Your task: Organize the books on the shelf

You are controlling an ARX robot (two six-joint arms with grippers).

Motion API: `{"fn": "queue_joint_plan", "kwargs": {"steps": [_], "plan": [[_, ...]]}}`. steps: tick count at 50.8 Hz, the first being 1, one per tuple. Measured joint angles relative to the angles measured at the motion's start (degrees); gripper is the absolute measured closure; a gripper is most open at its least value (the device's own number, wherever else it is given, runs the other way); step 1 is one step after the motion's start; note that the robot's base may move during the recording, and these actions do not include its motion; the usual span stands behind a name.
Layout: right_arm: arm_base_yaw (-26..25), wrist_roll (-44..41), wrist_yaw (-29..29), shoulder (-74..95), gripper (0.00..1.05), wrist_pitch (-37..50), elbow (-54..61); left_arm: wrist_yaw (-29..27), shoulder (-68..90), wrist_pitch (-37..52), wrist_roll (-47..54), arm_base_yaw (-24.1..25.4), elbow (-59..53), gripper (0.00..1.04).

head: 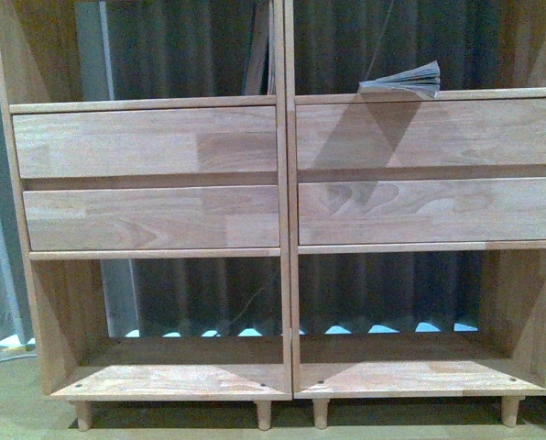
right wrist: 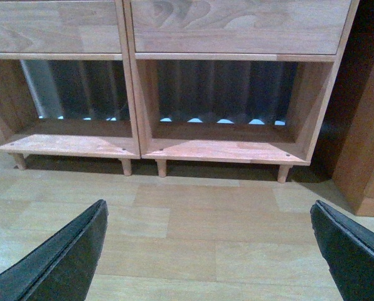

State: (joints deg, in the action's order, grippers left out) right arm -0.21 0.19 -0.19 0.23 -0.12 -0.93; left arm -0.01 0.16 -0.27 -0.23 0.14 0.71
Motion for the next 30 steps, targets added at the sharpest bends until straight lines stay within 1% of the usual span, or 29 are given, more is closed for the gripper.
{"fn": "queue_joint_plan", "kwargs": {"steps": [30], "plan": [[0.0,0.0,0.0,0.0,0.07,0.0,0.0,0.0,0.0,0.0,0.0,0.0,0.0,0.07]]}}
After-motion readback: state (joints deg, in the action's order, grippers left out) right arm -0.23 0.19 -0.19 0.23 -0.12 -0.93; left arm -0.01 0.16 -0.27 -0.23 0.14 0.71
